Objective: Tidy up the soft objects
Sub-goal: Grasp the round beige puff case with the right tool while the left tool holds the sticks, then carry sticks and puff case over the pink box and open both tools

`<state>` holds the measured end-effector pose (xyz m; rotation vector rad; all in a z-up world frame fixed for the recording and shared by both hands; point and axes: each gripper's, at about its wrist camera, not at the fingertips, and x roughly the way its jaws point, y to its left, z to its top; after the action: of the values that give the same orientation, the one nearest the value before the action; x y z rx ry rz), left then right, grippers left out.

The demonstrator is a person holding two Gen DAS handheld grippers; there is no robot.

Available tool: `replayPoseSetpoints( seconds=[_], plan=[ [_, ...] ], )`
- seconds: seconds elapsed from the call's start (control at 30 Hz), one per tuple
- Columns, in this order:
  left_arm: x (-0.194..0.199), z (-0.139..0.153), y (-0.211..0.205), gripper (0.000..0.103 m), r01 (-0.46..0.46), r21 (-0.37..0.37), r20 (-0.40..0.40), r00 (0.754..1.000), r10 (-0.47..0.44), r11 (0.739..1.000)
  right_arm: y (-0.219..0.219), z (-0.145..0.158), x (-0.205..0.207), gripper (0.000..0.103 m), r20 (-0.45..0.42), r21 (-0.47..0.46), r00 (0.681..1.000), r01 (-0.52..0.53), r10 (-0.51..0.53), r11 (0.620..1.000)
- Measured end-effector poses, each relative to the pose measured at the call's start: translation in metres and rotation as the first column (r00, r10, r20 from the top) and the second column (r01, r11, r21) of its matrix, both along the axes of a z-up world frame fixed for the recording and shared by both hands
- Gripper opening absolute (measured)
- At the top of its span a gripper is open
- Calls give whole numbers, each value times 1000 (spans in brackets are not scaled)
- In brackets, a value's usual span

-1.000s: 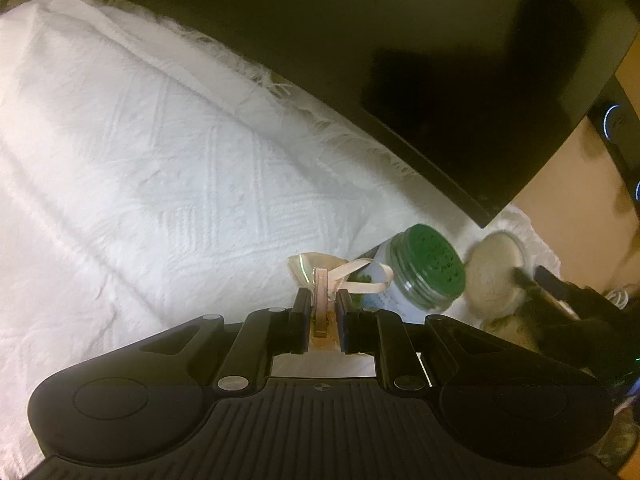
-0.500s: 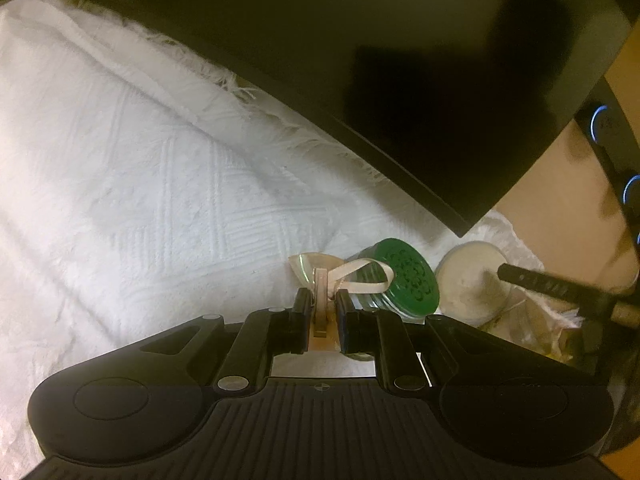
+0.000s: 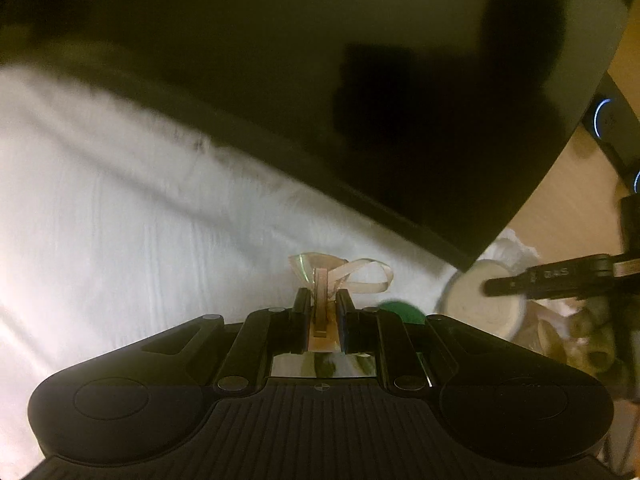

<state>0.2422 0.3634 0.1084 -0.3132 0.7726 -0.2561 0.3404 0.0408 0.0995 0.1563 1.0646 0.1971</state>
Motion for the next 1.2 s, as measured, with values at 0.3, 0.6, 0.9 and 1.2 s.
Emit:
replayPoseSetpoints(
  seconds=[0.3,0.6,0.9,1.2],
  plan=[
    [2,46,-37,16,52,29,62,997,-54,998,-2,75,-60,36,115,74,992,-66,57,995],
    [-6,77,-118,16,222,30,123,967,-224,975,-51,137,-128,37,244,60,970,-28,13,998],
    [-18,68,-234,16,459,-5,97,884,-457,888,-133,155,-168,37,334,34,935,112,-117,993],
    [-22,17,-353,24,644,-18,56,765,-642,765,-226,134,-182,37,336,57,897,284,-286,957]
  ],
)
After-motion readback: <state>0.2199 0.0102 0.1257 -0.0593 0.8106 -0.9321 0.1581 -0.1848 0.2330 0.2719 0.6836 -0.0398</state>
